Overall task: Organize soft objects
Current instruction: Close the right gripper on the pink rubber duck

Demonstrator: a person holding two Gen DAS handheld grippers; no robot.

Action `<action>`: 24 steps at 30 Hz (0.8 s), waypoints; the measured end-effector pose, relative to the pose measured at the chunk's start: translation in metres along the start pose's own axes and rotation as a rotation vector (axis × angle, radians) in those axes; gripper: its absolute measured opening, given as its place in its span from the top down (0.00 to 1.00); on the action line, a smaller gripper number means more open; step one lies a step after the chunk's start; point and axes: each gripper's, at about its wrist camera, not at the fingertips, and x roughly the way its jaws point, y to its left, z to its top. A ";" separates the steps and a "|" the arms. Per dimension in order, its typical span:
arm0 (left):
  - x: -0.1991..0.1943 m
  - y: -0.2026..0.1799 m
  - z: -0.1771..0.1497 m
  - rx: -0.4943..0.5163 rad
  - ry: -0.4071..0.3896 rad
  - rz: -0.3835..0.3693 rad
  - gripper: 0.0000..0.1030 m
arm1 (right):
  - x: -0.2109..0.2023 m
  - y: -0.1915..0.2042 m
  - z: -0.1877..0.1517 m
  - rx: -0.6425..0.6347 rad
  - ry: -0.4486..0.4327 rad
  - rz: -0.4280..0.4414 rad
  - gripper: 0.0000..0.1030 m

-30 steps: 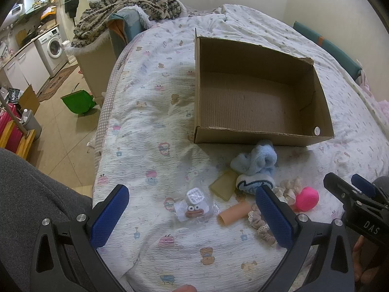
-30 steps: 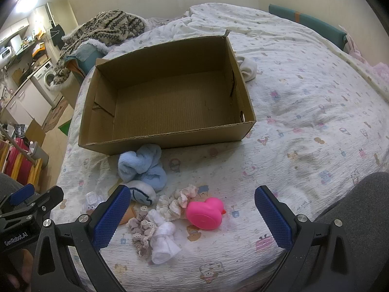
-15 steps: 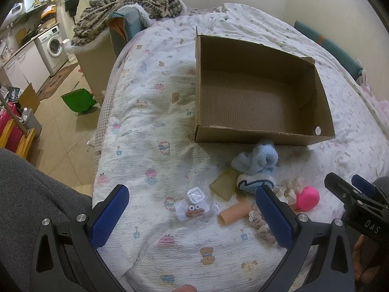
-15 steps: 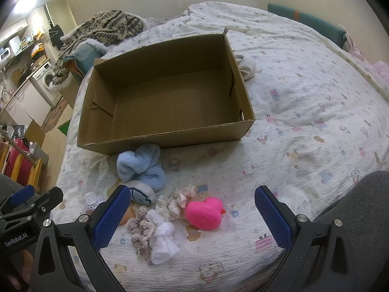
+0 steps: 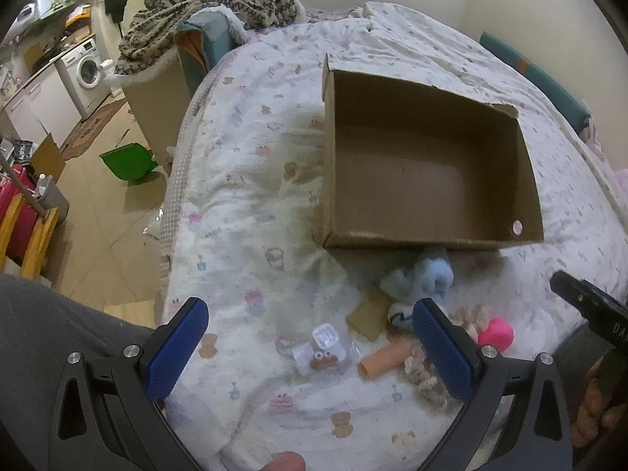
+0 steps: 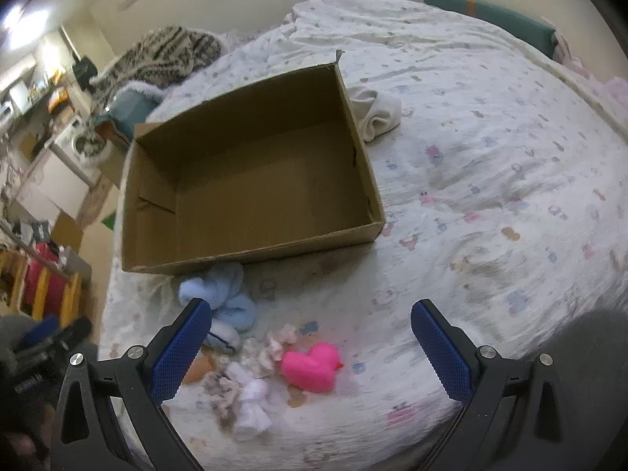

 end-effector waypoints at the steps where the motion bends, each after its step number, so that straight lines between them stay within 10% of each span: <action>1: 0.000 0.000 0.003 0.003 0.000 0.005 0.00 | 0.001 -0.002 0.002 0.001 0.009 -0.007 0.00; 9: 0.015 0.006 0.009 -0.009 0.033 0.008 0.00 | 0.041 -0.026 -0.001 0.120 0.244 0.065 0.02; 14: 0.028 0.011 0.005 -0.034 0.073 -0.007 0.00 | 0.081 -0.030 -0.021 0.204 0.461 0.136 0.26; 24: 0.039 0.019 0.006 -0.076 0.107 -0.022 0.00 | 0.099 -0.023 -0.032 0.219 0.496 0.170 0.45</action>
